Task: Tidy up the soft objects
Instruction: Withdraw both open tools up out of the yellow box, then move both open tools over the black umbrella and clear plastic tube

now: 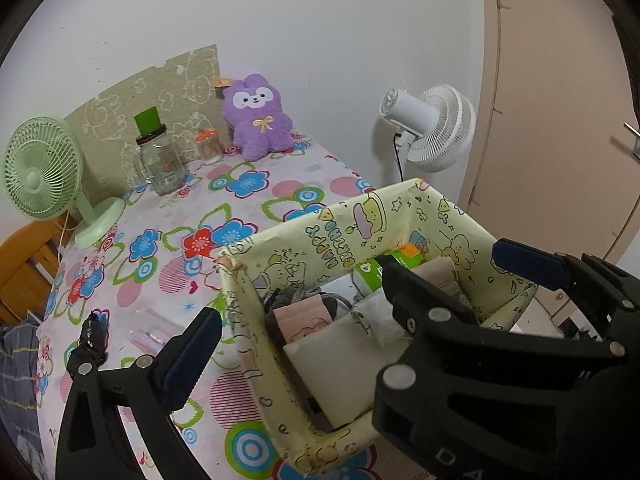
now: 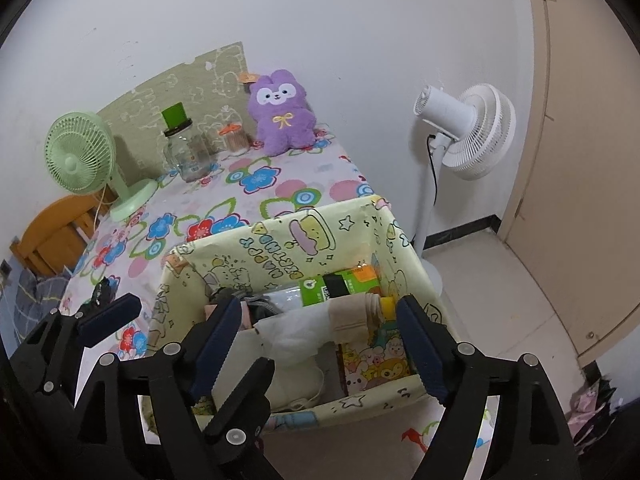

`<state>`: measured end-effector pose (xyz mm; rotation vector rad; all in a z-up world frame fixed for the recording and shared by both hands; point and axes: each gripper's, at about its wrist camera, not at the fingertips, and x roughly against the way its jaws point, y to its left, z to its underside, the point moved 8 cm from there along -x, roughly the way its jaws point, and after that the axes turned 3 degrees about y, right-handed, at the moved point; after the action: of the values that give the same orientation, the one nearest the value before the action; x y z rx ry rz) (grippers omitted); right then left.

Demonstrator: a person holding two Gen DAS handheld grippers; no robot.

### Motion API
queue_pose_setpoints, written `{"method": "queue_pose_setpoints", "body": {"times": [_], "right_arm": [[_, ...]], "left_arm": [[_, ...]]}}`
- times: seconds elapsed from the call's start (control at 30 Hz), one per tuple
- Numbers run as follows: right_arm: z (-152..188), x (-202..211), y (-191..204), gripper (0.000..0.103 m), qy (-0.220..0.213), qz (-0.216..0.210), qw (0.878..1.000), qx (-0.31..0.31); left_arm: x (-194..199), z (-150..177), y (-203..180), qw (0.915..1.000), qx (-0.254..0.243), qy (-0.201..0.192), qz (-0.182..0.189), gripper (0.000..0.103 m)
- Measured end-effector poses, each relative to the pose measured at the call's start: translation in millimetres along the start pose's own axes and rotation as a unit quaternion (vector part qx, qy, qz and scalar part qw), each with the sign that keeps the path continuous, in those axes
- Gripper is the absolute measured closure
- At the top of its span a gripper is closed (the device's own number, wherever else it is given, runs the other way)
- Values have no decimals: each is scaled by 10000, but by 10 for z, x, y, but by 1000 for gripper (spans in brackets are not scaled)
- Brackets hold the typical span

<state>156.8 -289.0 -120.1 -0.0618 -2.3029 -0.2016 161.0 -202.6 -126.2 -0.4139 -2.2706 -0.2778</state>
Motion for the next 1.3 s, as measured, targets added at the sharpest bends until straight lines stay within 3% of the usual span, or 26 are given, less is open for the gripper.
{"method": "queue_pose_setpoints", "body": {"times": [1.3], "right_arm": [[-178,612,1107,12,-686,-211,9954,631]], "left_arm": [[773,70,931,9954,560,-702,-328,0]]}}
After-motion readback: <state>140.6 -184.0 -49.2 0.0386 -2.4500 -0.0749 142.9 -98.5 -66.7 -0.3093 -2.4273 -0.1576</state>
